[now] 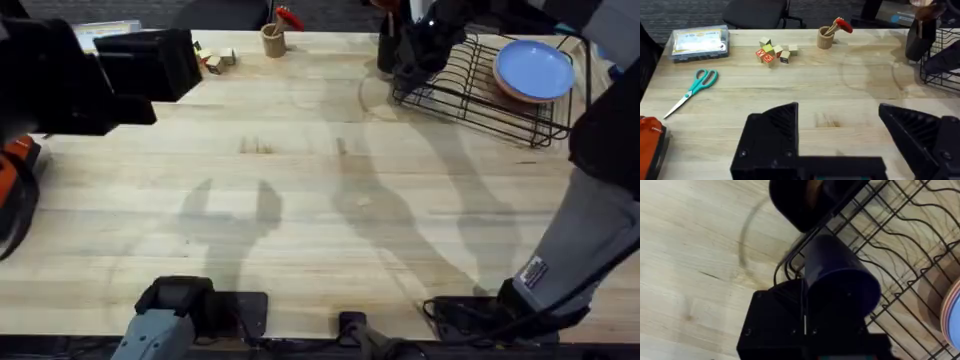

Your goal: Pick up the cup on the table and put them onto the rack.

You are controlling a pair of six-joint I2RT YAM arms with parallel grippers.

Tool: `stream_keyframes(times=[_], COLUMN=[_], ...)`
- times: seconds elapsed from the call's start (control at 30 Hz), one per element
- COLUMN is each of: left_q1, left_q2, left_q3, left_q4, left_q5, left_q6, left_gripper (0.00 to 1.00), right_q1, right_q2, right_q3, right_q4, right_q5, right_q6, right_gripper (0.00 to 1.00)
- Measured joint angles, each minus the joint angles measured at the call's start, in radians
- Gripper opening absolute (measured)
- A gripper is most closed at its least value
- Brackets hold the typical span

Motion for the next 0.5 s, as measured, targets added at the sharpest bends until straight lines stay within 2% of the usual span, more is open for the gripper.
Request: stream_keyframes(times=[0.3, 0.4, 0.5], left_q1=[0.000, 0.000, 0.000], left_q2=[0.000, 0.000, 0.000], left_q3=[0.000, 0.000, 0.000], left_q4=[0.000, 0.000, 0.000], left_q5=[0.000, 0.000, 0.000], left_q6=[0.000, 0.000, 0.000], left_gripper=[0.993, 0.993, 0.993], right_q1=[0.002, 0.002, 0.002], right_q2=[0.000, 0.000, 0.000], right_q3=[0.000, 0.000, 0.000], right_q4=[0.000, -0.001, -0.001], right_q5=[0.004, 0.004, 0.005], right_q6=[0.000, 0.000, 0.000], right_gripper=[0.030, 0.109, 0.144])
